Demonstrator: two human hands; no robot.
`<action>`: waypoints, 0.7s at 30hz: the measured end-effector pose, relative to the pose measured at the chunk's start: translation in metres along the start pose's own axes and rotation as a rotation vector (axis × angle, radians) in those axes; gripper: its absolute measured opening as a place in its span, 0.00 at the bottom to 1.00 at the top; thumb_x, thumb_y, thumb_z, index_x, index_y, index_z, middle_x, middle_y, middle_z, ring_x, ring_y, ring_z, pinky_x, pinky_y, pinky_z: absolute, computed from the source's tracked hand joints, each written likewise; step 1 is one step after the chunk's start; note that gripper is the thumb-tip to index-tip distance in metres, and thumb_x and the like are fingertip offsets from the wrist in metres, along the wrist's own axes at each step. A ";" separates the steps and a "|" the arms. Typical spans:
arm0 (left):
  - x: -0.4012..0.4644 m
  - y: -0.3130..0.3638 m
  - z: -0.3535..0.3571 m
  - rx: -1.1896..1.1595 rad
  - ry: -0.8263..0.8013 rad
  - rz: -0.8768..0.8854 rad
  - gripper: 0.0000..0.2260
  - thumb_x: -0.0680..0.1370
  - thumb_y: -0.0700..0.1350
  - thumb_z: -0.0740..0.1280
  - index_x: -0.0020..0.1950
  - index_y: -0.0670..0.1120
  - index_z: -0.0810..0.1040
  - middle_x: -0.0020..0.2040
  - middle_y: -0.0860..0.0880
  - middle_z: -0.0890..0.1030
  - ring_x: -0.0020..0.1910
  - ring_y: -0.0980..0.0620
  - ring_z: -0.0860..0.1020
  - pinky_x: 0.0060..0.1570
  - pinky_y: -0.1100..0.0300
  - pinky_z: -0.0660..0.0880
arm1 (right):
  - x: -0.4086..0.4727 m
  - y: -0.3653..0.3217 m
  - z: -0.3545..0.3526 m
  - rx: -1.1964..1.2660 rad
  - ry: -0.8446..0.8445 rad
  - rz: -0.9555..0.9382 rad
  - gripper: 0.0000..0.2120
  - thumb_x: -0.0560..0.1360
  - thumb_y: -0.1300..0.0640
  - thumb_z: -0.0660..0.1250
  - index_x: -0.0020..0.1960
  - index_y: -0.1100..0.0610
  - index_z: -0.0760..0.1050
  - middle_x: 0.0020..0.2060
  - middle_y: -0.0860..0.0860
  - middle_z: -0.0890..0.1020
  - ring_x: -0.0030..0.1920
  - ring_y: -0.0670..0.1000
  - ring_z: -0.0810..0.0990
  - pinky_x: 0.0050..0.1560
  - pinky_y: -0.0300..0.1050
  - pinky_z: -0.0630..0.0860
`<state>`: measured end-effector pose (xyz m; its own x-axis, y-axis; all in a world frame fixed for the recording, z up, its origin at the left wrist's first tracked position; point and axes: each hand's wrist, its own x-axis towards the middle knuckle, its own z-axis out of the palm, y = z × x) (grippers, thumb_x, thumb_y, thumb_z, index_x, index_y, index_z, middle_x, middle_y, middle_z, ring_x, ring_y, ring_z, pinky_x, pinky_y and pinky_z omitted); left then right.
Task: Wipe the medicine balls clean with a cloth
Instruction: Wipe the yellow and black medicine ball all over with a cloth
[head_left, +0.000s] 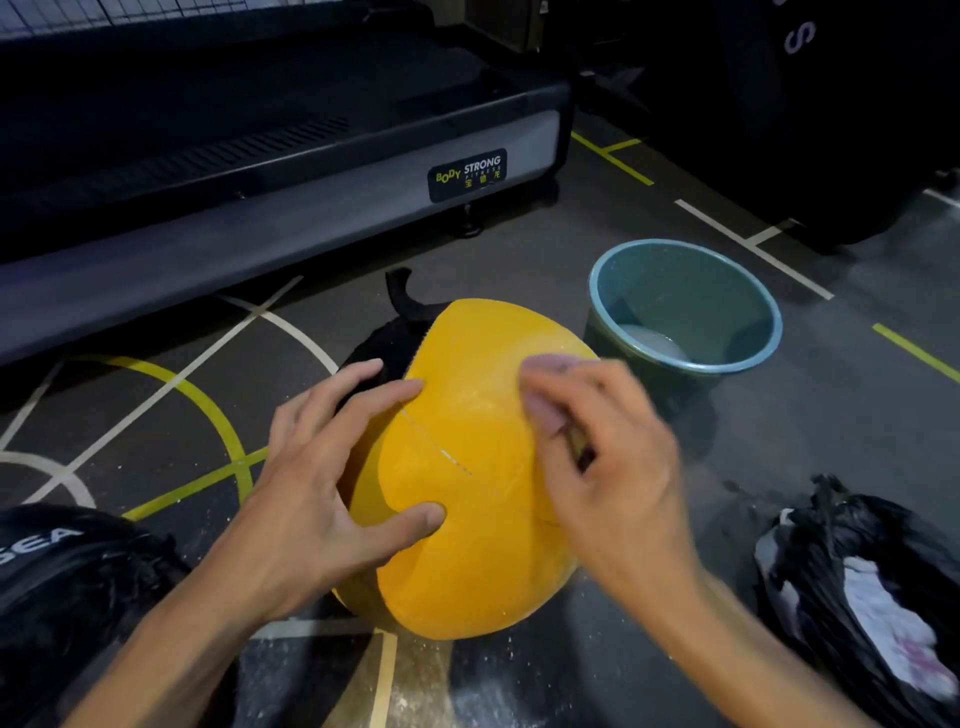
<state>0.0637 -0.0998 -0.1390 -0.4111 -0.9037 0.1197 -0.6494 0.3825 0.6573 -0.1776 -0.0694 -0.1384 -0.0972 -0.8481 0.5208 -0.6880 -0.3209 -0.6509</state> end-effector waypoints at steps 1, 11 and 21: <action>-0.002 -0.002 0.000 0.000 0.002 0.000 0.40 0.65 0.74 0.69 0.75 0.71 0.62 0.79 0.69 0.55 0.77 0.56 0.55 0.65 0.46 0.62 | -0.008 -0.010 0.002 -0.008 -0.081 -0.099 0.10 0.79 0.68 0.67 0.58 0.61 0.82 0.55 0.53 0.80 0.58 0.50 0.79 0.61 0.47 0.76; -0.015 -0.003 0.011 -0.018 0.036 0.004 0.39 0.65 0.73 0.70 0.74 0.70 0.63 0.78 0.68 0.55 0.77 0.56 0.52 0.65 0.46 0.61 | 0.019 0.000 -0.005 -0.039 -0.098 -0.004 0.10 0.81 0.64 0.67 0.59 0.57 0.83 0.54 0.50 0.81 0.58 0.46 0.79 0.59 0.45 0.77; -0.026 -0.005 0.015 -0.028 0.051 0.011 0.38 0.66 0.73 0.71 0.75 0.69 0.64 0.79 0.66 0.55 0.78 0.56 0.51 0.66 0.47 0.59 | 0.038 0.025 -0.018 -0.130 -0.091 0.133 0.10 0.82 0.60 0.66 0.58 0.51 0.84 0.52 0.45 0.79 0.54 0.43 0.79 0.56 0.40 0.76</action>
<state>0.0679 -0.0752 -0.1568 -0.3845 -0.9083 0.1647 -0.6264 0.3878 0.6762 -0.2117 -0.1018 -0.1255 -0.1320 -0.9161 0.3787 -0.7611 -0.1511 -0.6307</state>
